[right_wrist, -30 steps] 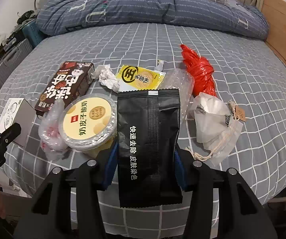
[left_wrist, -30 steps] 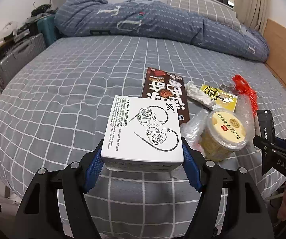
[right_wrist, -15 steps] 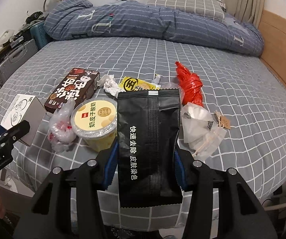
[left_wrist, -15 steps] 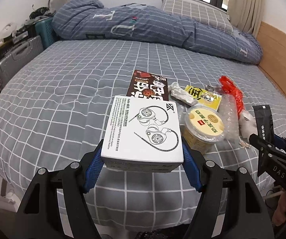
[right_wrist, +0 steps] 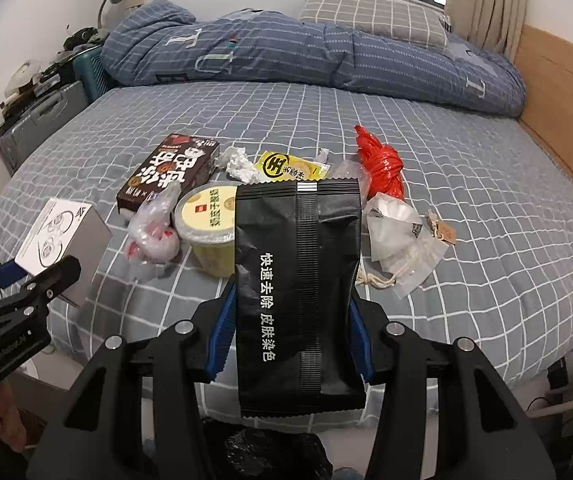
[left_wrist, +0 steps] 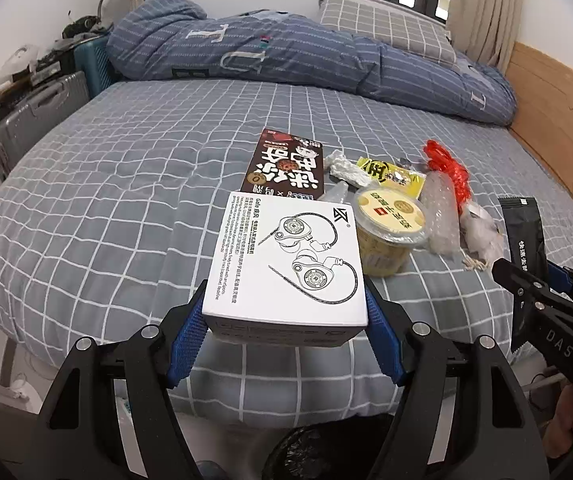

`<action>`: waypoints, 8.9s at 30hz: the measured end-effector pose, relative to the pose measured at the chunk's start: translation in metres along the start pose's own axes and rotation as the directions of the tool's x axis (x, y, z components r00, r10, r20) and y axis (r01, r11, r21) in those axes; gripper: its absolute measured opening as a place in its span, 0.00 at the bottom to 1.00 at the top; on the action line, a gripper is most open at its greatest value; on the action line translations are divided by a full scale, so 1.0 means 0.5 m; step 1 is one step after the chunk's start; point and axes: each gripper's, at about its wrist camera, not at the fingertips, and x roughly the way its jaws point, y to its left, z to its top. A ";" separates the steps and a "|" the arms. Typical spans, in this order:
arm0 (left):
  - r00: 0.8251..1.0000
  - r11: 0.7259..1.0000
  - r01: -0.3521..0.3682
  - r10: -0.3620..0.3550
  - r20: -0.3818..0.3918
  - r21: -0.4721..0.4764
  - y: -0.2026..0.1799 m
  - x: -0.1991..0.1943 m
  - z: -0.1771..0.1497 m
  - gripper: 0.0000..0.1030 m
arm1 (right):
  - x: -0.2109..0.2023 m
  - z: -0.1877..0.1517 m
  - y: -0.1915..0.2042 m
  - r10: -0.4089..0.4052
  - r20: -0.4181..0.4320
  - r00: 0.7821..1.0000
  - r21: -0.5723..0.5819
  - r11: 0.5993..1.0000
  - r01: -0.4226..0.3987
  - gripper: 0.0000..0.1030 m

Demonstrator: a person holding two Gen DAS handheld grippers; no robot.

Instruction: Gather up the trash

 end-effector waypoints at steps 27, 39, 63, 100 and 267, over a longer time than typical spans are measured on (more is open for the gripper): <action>0.997 1.000 0.007 -0.005 -0.074 0.029 -0.031 -0.044 -0.132 0.68 | -0.062 -0.153 0.021 0.032 -0.061 0.998 0.014 0.999 -0.031 0.45; 0.991 1.000 0.003 -0.001 -0.132 0.016 -0.020 -0.062 -0.206 0.68 | -0.061 -0.226 0.030 0.035 -0.126 0.991 0.011 0.999 -0.034 0.45; 0.970 0.999 -0.022 0.027 -0.242 0.027 -0.004 -0.068 -0.325 0.68 | -0.064 -0.330 0.038 0.041 -0.235 0.971 0.049 0.998 -0.030 0.45; 0.917 0.999 -0.037 0.044 -0.397 0.024 -0.008 0.097 -0.409 0.68 | 0.097 -0.434 0.021 0.023 -0.387 0.922 0.056 0.998 -0.001 0.85; 0.985 0.996 0.022 -0.008 -0.170 0.082 -0.045 0.277 0.067 0.56 | 0.340 0.068 -0.212 -0.094 -0.215 0.972 0.087 0.990 0.115 0.15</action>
